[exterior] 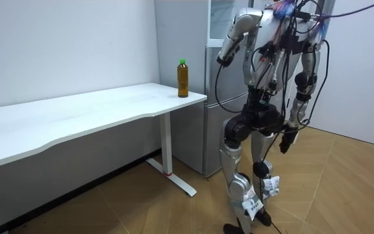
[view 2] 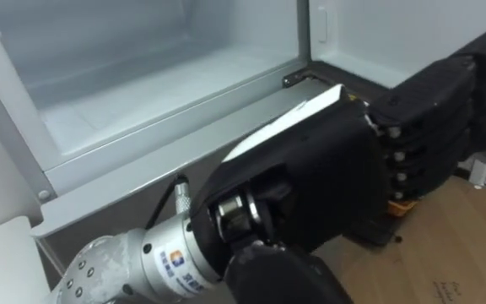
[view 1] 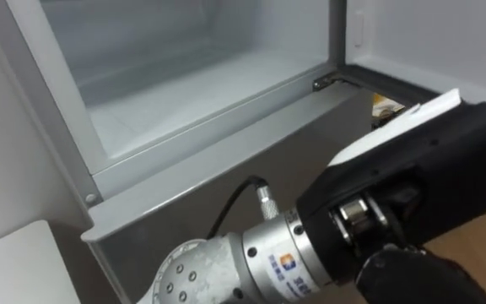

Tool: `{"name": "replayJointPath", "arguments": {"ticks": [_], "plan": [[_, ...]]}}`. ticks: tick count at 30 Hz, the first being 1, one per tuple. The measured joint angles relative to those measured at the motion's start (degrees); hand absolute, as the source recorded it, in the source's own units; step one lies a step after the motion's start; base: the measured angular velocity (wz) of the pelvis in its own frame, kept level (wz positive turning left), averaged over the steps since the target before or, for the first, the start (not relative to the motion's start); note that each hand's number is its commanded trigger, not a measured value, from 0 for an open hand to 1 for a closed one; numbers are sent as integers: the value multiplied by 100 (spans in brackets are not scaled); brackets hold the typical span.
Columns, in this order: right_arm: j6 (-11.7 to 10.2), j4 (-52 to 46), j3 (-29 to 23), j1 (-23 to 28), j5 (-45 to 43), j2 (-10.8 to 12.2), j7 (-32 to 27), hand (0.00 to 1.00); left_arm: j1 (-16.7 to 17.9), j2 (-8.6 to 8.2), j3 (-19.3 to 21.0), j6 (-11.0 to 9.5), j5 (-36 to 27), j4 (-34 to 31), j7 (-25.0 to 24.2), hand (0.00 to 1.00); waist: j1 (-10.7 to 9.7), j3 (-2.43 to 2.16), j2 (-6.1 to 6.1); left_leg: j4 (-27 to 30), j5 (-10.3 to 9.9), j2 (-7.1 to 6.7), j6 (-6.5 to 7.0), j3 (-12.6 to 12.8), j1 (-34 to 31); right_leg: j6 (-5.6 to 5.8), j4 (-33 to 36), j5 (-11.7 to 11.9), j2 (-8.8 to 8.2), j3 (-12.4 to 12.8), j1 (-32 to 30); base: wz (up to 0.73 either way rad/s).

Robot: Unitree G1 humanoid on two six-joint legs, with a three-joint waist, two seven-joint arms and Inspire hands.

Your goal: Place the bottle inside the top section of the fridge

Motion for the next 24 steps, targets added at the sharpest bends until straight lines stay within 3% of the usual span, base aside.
{"name": "replayJointPath", "arguments": {"ticks": [7, 12, 15, 19, 24], "plan": [[-53, -8, 0, -43, -2, -1, -61, 0, 2, 80, -1, -93, -8, 18, 119, 0, 55, 22, -31, -2, -15, -27, -26, -52, -14, -3, -16, -2, -3, -108, -30, 10], [-57, -6, 11, -36, 12, 1, -125, 0, 13, 118, 0, -100, -8, -88, 117, 0, 65, 44, -70, -15, -15, -34, -25, -193, -109, -1, -10, -1, -42, -334, -60, 20], [-59, -13, 172, 0, 66, 27, -144, 0, 25, 118, 1, -101, 32, -167, 101, 0, 270, 48, -91, -19, -13, -43, -25, -301, -118, -4, -2, 2, -60, -434, -39, 16], [-126, -12, 177, -11, 54, 187, -159, 0, 93, 245, 11, -101, 65, -265, 99, 0, 477, 43, -116, -76, -12, -61, -25, -462, -123, -4, 4, 3, -85, -594, 6, 20], [-139, -5, 212, 20, 39, 271, -175, 0, 551, 414, 211, -100, 295, -781, 139, 0, 641, 6, -228, -72, -11, -65, -25, -668, -169, -5, -56, 1, -104, -798, 79, 22]]}}
